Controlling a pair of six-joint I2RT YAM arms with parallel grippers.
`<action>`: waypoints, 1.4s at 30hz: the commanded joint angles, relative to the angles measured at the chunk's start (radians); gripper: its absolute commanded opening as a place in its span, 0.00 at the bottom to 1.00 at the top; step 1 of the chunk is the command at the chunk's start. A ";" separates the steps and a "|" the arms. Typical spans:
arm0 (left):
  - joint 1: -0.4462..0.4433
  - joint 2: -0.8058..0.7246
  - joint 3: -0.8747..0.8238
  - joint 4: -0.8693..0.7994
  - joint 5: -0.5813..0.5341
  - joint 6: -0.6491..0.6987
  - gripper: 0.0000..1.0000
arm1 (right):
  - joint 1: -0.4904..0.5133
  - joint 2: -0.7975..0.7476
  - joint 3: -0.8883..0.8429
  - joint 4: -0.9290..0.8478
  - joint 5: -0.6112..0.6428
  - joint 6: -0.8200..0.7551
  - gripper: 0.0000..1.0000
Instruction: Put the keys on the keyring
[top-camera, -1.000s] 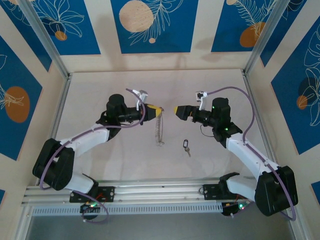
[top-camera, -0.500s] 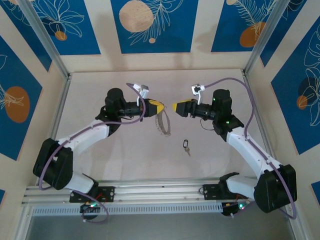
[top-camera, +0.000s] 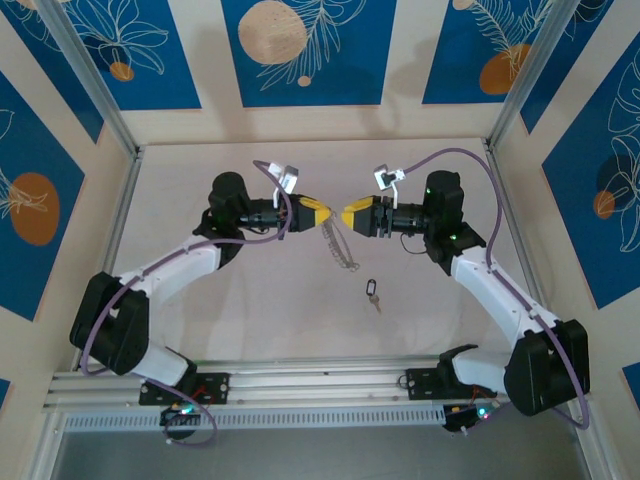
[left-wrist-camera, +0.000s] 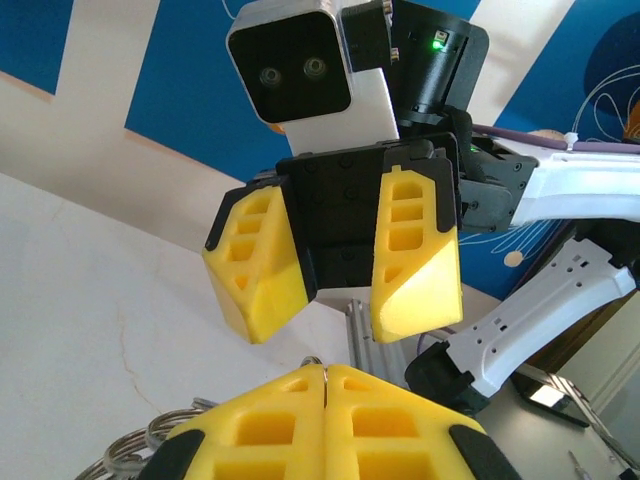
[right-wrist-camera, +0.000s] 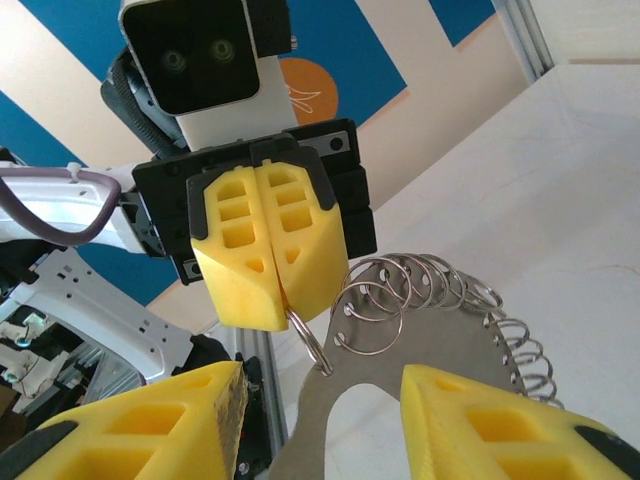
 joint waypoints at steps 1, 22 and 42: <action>0.009 0.016 0.044 0.102 0.042 -0.048 0.00 | -0.001 0.017 0.018 0.036 -0.032 0.002 0.46; 0.009 0.079 0.068 0.247 0.056 -0.178 0.00 | 0.047 0.061 0.071 0.005 -0.011 -0.024 0.13; 0.087 0.027 -0.059 0.508 -0.159 -0.394 0.50 | 0.059 0.023 0.040 0.053 0.105 0.031 0.00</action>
